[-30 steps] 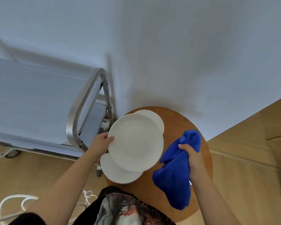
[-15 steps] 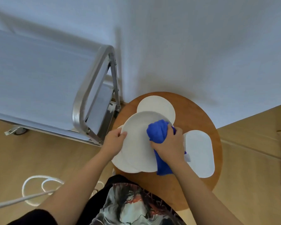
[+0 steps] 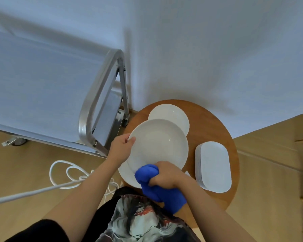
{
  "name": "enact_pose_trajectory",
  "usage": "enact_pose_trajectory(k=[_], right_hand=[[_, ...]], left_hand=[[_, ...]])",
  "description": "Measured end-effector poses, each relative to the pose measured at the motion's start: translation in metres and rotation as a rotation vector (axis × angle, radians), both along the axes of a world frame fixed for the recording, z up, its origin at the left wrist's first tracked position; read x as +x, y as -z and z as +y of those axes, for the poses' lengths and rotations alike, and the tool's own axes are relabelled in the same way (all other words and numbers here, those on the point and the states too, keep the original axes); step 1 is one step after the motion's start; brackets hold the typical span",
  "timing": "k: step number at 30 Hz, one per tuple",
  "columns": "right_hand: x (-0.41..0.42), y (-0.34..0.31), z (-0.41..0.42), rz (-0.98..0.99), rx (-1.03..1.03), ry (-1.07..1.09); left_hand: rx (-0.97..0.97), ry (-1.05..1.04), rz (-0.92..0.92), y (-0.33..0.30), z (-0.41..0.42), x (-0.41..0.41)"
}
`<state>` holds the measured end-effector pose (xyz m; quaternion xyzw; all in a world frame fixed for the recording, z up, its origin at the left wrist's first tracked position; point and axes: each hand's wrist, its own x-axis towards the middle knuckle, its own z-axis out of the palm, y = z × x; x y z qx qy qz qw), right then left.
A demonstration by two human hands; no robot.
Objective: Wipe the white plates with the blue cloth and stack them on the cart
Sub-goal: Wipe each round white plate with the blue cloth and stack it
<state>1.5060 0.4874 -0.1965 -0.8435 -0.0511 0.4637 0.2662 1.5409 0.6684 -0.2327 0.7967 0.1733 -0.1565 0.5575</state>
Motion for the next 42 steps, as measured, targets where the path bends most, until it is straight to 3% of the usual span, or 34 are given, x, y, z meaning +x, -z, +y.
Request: enact_pose_trajectory(k=[7,9,11,12,17,22,26,29,31,34,37,42], right_hand=[[0.02,-0.017,-0.059,0.038,-0.089,0.24],[0.017,-0.024,-0.077,-0.176,-0.132,0.13],[0.011,-0.028,-0.086,-0.488,-0.273,-0.252],[0.008,-0.031,-0.085,-0.556,-0.33,-0.331],[0.009,-0.029,-0.068,-0.643,-0.327,-0.238],[0.005,-0.021,-0.056,-0.65,-0.353,-0.157],[0.012,-0.009,-0.057,-0.594,-0.389,-0.261],[0.016,-0.003,-0.056,-0.587,-0.393,-0.177],[0.021,0.001,-0.055,-0.571,-0.385,-0.114],[0.035,0.008,-0.055,-0.442,-0.451,-0.18],[0.053,0.017,-0.059,-0.363,-0.476,-0.129],[0.076,0.034,-0.07,-0.428,-0.424,-0.002]], left_hand=[[0.081,-0.044,0.118,0.029,0.01,-0.005],[0.108,-0.026,0.134,0.035,0.016,-0.006],[0.119,-0.016,0.155,0.041,0.02,-0.007],[0.116,-0.015,0.163,0.045,0.022,-0.008],[0.152,0.033,0.167,0.063,0.026,-0.012],[0.63,0.336,0.092,0.073,0.032,-0.014],[0.826,0.552,0.133,0.075,0.041,-0.012],[0.937,0.683,0.175,0.068,0.039,-0.002],[0.993,0.659,0.158,0.062,0.03,0.015],[0.915,0.51,0.132,0.065,0.006,0.06],[0.617,0.363,0.183,0.082,-0.023,0.109],[0.278,0.232,0.369,0.119,-0.063,0.148]])
